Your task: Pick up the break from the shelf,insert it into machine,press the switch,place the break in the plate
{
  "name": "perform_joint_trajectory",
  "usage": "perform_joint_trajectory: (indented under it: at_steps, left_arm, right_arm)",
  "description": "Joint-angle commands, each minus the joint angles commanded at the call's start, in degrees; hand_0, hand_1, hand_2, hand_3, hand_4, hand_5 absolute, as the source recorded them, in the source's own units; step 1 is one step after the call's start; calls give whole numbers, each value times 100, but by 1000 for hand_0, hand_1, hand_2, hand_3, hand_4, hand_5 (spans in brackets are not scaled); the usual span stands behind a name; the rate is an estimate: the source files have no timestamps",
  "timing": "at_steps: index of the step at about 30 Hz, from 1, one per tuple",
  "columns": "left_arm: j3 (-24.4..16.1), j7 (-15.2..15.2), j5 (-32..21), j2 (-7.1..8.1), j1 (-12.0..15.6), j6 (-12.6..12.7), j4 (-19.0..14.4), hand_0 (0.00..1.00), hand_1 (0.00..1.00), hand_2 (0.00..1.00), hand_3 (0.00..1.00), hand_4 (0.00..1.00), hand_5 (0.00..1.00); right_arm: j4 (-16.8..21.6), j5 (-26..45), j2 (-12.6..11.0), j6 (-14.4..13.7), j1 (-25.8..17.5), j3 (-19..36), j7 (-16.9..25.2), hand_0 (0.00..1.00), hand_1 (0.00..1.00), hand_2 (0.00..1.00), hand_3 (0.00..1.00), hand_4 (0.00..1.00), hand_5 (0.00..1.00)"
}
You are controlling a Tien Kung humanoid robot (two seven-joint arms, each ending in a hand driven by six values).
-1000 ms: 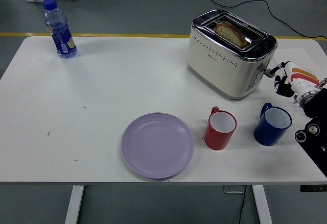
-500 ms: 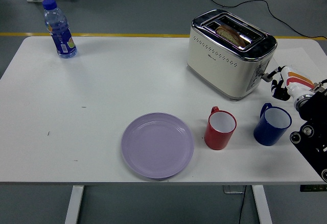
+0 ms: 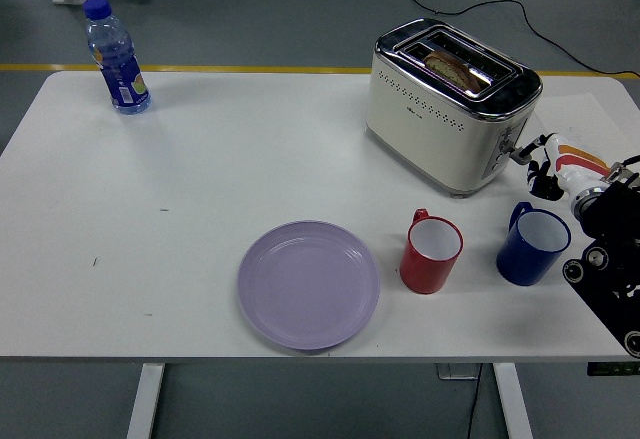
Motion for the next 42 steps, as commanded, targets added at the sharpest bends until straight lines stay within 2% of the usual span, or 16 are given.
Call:
perform_joint_trajectory:
  at_steps: [18, 30, 42]
  left_arm:
    - [0, 24, 20, -5, 23, -19, 0, 682, 692, 677, 561, 287, 831]
    - [-11, 49, 70, -10, 64, -39, 0, 683, 692, 677, 558, 287, 830]
    - [53, 32, -46, -2, 46, -32, 0, 682, 692, 677, 560, 288, 830]
  right_arm:
    - [-65, -99, -7, 51, -8, 45, -136, 267, 139, 238, 610, 381, 2]
    - [-13, -303, -38, 94, -68, 289, -326, 267, 139, 237, 596, 380, 2]
    - [53, -322, -48, 42, -59, 420, -333, 267, 139, 237, 593, 379, 2]
